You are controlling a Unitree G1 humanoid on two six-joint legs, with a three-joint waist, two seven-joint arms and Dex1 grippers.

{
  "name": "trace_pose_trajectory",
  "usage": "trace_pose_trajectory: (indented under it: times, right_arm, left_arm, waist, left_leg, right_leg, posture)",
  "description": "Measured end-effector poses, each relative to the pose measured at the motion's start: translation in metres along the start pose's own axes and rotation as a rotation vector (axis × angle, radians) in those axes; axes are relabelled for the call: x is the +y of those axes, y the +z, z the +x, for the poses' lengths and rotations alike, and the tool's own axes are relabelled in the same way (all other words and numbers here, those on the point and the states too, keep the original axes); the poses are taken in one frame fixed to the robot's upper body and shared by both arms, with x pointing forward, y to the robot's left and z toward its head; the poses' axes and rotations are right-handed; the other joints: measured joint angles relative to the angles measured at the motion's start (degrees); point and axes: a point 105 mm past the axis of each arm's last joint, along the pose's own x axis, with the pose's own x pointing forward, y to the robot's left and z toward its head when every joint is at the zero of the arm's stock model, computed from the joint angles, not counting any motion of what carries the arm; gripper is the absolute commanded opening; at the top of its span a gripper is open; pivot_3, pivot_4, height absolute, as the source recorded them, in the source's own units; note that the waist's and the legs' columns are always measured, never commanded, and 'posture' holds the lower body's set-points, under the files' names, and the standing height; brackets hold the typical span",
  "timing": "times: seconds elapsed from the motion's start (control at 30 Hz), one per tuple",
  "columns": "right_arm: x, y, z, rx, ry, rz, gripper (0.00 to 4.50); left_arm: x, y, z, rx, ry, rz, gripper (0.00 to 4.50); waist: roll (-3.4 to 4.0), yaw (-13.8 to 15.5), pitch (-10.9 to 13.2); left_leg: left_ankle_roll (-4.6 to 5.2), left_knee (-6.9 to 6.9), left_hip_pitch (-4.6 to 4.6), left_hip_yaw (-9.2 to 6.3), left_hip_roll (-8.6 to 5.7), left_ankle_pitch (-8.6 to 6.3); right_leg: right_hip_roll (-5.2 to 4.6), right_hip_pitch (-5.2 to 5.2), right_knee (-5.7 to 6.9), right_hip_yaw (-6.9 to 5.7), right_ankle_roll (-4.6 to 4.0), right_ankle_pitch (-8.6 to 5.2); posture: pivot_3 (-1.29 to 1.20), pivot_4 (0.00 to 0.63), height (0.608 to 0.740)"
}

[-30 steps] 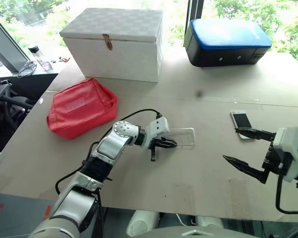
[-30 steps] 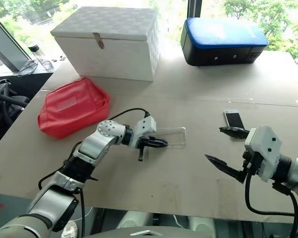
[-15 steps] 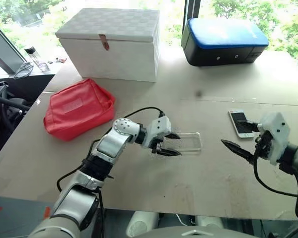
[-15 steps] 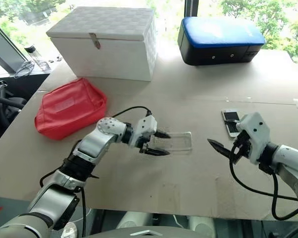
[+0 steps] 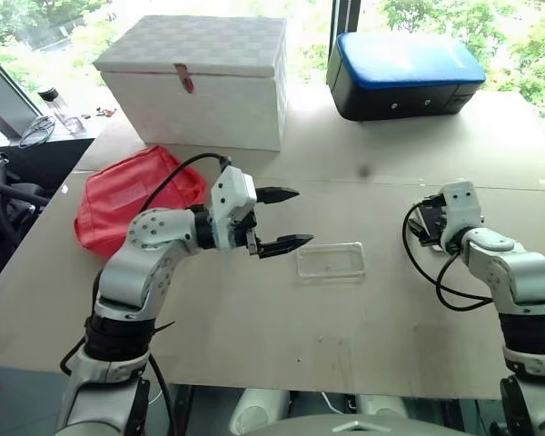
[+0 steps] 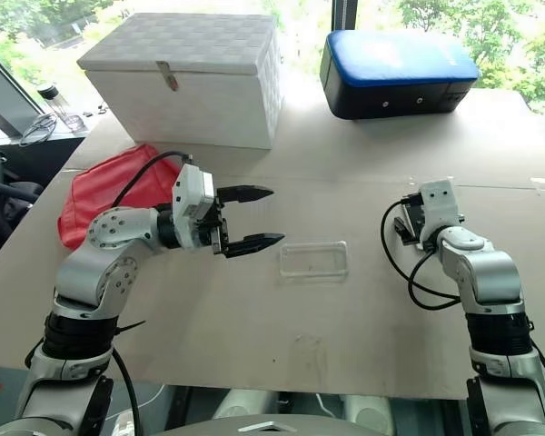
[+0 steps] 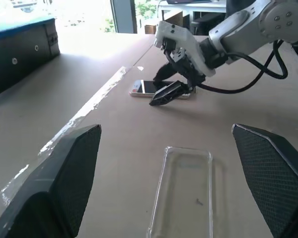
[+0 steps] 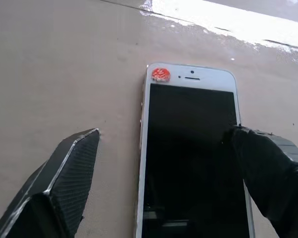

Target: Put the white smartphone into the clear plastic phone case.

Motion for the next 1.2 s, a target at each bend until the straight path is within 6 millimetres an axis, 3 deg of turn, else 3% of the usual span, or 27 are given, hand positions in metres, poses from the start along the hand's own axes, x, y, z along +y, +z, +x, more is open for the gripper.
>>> trace_pose_trajectory:
  times: [0.17,0.27,0.33,0.37,0.77,1.07,1.2]
  right_arm:
    - [0.000,-0.003,0.003,0.042,-0.017,0.040,4.50]
    - [-0.005,-0.007,0.001,0.064,-0.023,0.101,3.72]
    - [-0.010,-0.009,-0.003,0.071,-0.024,0.135,2.81]
    - [-0.009,-0.012,-0.005,0.083,-0.015,0.143,2.71]
    - [-0.003,-0.013,-0.021,0.020,0.100,0.079,2.71]
    - [0.073,0.033,-0.049,-0.208,0.518,-0.221,2.71]
    - [0.103,0.040,-0.061,-0.261,0.680,-0.390,2.71]
  left_arm:
    - [-0.005,0.000,-0.003,0.011,0.012,-0.010,4.29]
    - [-0.003,-0.002,-0.008,0.018,0.054,-0.024,4.36]
    - [-0.003,-0.002,-0.011,0.018,0.069,-0.030,4.36]
    - [-0.003,-0.001,-0.011,0.015,0.073,-0.027,4.36]
    - [-0.006,-0.006,-0.015,0.031,0.096,-0.044,4.36]
    - [-0.006,-0.011,-0.021,0.058,0.108,-0.050,4.36]
    - [-0.006,-0.017,-0.030,0.080,0.136,-0.063,4.36]
  waist:
    - [-0.08,0.1,-0.2]
    - [-0.14,0.2,-0.2]
    - [-0.16,0.3,-0.2]
    - [-0.17,0.3,-0.2]
    - [-0.07,0.0,-0.2]
    - [0.16,-1.5,0.0]
    - [0.16,-1.4,0.0]
  left_leg:
    - [0.23,0.03,0.18,-0.08,0.00,-0.16]
    - [0.24,0.04,0.17,-0.14,0.00,-0.16]
    - [0.23,0.04,0.15,-0.14,0.00,-0.15]
    - [0.23,0.04,0.14,-0.15,0.00,-0.15]
    - [0.23,-0.05,0.08,-0.18,0.00,-0.17]
    - [0.23,-0.11,-0.05,-0.11,0.00,-0.16]
    - [0.24,-0.12,-0.05,-0.13,0.01,-0.17]
  right_leg:
    - [0.03,0.18,0.00,-0.05,-0.04,0.00]
    - [0.04,0.19,0.00,-0.11,-0.04,0.01]
    - [0.03,0.18,0.00,-0.12,-0.04,0.01]
    - [0.03,0.18,0.00,-0.13,-0.04,0.01]
    - [0.02,0.11,-0.05,-0.17,-0.04,0.00]
    - [0.01,-0.10,-0.04,-0.07,-0.02,0.00]
    - [-0.01,-0.10,-0.05,-0.09,-0.02,0.00]
  posture:
    - [0.00,0.150,0.740]
    - [0.00,0.150,0.740]
    - [0.00,0.150,0.740]
    - [0.00,0.150,0.740]
    - [0.00,0.150,0.740]
    - [0.00,0.150,0.740]
    - [0.00,0.150,0.740]
